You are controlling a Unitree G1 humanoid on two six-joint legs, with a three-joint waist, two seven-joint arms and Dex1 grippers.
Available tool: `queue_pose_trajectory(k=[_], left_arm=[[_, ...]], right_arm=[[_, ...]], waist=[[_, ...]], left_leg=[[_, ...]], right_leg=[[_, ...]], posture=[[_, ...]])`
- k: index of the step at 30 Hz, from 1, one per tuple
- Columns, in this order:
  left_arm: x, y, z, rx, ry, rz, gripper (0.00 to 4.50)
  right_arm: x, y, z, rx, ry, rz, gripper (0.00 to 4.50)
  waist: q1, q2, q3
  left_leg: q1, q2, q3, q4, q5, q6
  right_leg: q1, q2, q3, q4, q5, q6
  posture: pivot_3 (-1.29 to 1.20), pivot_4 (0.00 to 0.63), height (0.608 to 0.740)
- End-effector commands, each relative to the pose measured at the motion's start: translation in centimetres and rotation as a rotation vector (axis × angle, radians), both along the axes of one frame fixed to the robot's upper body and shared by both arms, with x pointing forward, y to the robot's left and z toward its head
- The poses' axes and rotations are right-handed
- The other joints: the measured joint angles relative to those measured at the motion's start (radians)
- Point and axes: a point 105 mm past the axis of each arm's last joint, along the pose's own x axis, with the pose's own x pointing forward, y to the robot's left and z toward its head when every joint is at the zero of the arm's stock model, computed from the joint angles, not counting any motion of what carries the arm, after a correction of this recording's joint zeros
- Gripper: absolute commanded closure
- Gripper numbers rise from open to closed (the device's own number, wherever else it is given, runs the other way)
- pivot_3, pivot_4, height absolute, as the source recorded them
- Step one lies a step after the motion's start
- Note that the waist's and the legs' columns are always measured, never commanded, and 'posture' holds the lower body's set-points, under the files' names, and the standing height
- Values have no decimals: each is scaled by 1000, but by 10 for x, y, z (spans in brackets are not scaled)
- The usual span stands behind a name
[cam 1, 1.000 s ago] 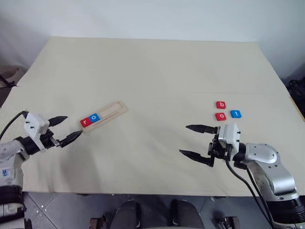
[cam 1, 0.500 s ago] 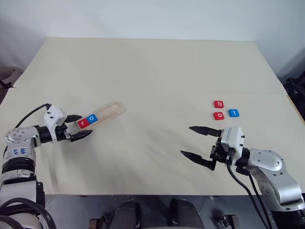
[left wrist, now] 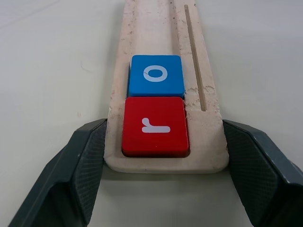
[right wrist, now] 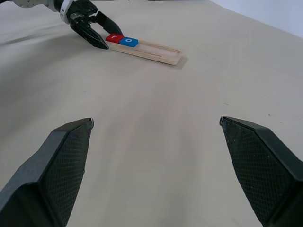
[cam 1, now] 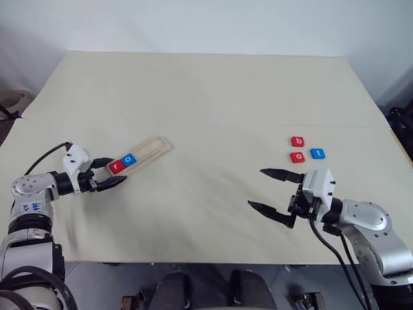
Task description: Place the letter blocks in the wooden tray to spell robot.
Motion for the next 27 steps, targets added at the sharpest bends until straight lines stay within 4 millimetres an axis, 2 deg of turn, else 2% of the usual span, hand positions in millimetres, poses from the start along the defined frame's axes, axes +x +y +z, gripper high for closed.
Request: queue_pose_trajectory(k=[1,5,8,16,21,27], left_arm=[[2,-35,6,17,-51,-166,1110],[-1,-74,9,63,-59,-343,1110],[-5,-111,11,81,-42,-491,1110],[-2,-185,3,202,73,-657,1110],[8,-213,3,213,82,-660,1110],[11,-222,-3,221,108,-655,1110]], right_arm=[[0,-11,9,-14,-49,-27,0],[-3,-22,5,-29,-34,-70,0],[-9,-32,1,-40,-17,-116,0],[-36,-59,-11,-52,40,-269,0],[-55,-77,-17,-78,78,-348,0],[-65,-88,-21,-82,92,-414,0]], waist=[[9,0,0],[17,-1,0],[16,-1,0],[22,-1,0],[21,-1,0],[18,-1,0]], left_leg=[[0,0,0,1,0,0],[-2,0,0,1,0,1],[-2,0,1,1,0,0],[-2,0,2,1,0,1],[-2,0,1,2,0,1],[-1,0,0,1,0,1]], right_leg=[[0,0,0,0,0,0],[0,0,0,0,0,0],[0,0,-1,-1,0,0],[1,1,-1,-2,0,0],[2,1,0,-6,1,2],[2,1,0,-6,1,2]], posture=[[0,150,740],[0,150,740],[0,150,740],[0,150,740],[0,150,740],[0,150,740]])
